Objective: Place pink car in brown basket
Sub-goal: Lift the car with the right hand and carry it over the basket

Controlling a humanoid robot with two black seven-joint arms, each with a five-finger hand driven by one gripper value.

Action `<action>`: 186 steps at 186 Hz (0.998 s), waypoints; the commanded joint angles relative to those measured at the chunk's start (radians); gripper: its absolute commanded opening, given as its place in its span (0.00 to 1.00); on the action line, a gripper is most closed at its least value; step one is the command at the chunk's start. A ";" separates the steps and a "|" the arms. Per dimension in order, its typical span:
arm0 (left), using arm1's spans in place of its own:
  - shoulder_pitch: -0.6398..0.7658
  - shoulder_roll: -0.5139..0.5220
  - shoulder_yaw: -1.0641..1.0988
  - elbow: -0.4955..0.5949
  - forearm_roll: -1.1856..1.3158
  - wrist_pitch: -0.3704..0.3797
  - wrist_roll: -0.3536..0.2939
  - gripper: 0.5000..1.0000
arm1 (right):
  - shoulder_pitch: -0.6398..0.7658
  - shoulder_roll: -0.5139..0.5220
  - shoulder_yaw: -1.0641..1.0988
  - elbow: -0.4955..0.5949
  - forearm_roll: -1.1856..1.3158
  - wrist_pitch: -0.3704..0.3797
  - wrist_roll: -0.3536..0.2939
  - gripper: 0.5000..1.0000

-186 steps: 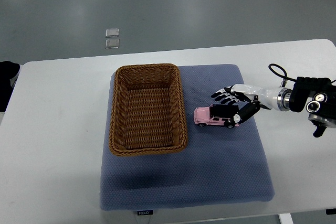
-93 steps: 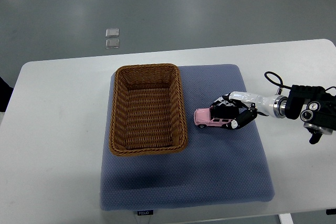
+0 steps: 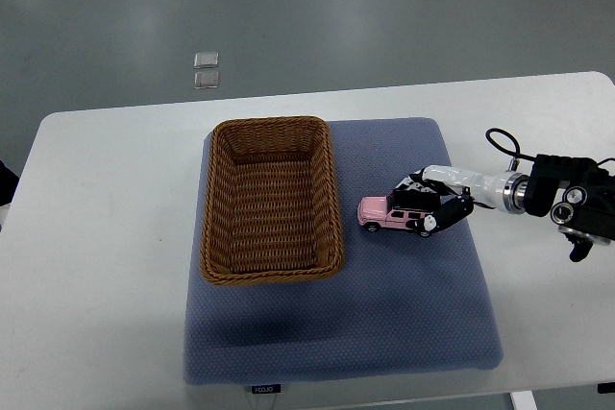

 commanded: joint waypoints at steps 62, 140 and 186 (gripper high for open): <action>0.000 0.000 0.002 0.000 0.000 0.000 -0.001 1.00 | 0.131 -0.083 0.011 0.037 0.019 0.029 0.000 0.00; 0.000 0.000 0.000 0.000 0.000 0.000 0.000 1.00 | 0.309 0.108 -0.061 -0.057 0.114 0.037 0.000 0.00; 0.000 0.000 0.002 -0.002 0.000 0.000 0.000 1.00 | 0.343 0.343 -0.121 -0.198 0.129 0.021 0.000 0.00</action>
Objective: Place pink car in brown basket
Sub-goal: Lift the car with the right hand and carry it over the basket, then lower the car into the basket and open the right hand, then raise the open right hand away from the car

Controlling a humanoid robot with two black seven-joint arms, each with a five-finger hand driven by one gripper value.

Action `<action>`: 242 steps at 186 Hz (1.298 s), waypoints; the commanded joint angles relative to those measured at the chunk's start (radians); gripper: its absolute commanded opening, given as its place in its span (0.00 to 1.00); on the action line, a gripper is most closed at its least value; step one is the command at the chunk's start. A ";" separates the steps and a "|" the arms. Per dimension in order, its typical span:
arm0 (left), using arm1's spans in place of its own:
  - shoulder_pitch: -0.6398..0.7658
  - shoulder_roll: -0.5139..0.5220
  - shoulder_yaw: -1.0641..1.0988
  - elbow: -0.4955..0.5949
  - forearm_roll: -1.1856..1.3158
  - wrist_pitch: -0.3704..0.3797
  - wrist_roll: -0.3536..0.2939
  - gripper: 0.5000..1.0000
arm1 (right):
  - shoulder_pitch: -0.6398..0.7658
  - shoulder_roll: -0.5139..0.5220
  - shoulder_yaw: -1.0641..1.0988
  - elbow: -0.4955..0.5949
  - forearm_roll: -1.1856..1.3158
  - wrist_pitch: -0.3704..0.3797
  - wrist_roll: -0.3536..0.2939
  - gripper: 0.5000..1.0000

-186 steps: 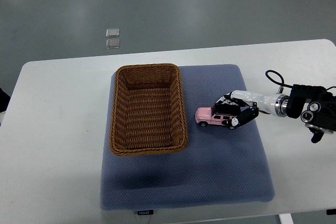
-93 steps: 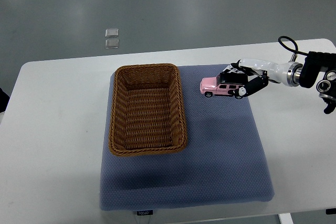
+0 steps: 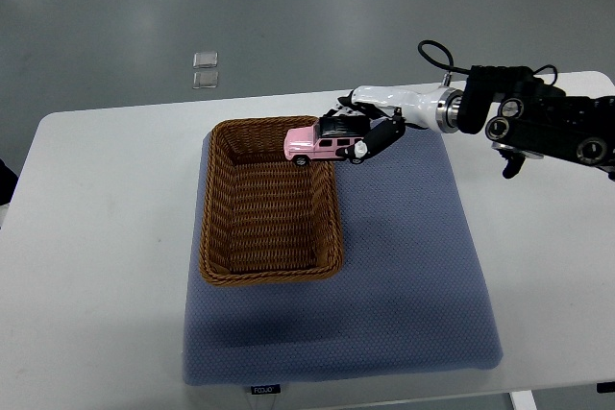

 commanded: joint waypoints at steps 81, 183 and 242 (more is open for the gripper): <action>0.000 0.000 0.001 -0.002 0.000 0.000 0.001 1.00 | -0.039 0.281 -0.033 -0.194 0.002 -0.040 0.003 0.00; -0.002 0.000 0.001 0.000 0.000 0.000 -0.001 1.00 | -0.090 0.310 -0.012 -0.234 0.010 -0.064 0.026 0.83; -0.002 0.000 0.001 0.001 0.000 0.000 -0.001 1.00 | -0.093 0.131 0.240 -0.222 0.042 -0.006 0.031 0.83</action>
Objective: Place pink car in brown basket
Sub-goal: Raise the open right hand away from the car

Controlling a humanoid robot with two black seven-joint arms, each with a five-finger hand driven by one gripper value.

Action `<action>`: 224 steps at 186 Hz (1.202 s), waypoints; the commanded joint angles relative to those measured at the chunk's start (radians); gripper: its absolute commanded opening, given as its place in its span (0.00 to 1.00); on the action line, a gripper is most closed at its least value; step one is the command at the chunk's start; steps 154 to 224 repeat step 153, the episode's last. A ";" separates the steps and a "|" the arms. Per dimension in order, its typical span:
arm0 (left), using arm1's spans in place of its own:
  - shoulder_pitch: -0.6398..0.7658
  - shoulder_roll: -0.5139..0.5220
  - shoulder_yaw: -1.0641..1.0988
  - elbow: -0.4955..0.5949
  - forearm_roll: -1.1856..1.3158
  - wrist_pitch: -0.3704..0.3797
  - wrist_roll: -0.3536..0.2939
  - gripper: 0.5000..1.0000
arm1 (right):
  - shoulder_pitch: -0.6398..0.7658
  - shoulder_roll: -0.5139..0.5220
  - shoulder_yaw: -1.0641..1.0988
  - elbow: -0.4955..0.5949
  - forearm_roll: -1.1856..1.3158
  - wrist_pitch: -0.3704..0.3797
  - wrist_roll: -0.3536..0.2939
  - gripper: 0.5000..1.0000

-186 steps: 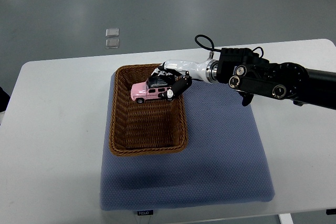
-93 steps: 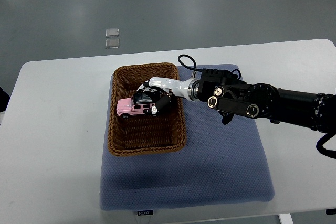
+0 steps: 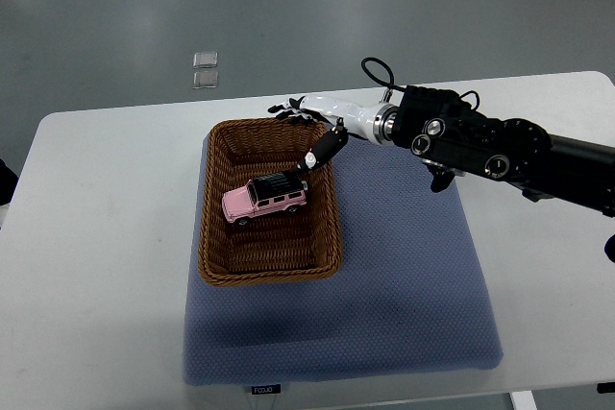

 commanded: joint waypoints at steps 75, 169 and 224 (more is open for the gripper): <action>-0.001 0.000 0.000 0.000 0.000 0.000 0.001 1.00 | -0.452 -0.030 0.789 -0.016 0.382 0.126 0.158 0.83; -0.001 0.000 0.003 0.000 0.000 0.000 0.001 1.00 | -0.593 0.059 0.941 -0.184 0.747 0.308 0.195 0.83; -0.001 0.000 0.003 0.000 0.000 0.000 0.001 1.00 | -0.593 0.059 0.941 -0.184 0.747 0.308 0.195 0.83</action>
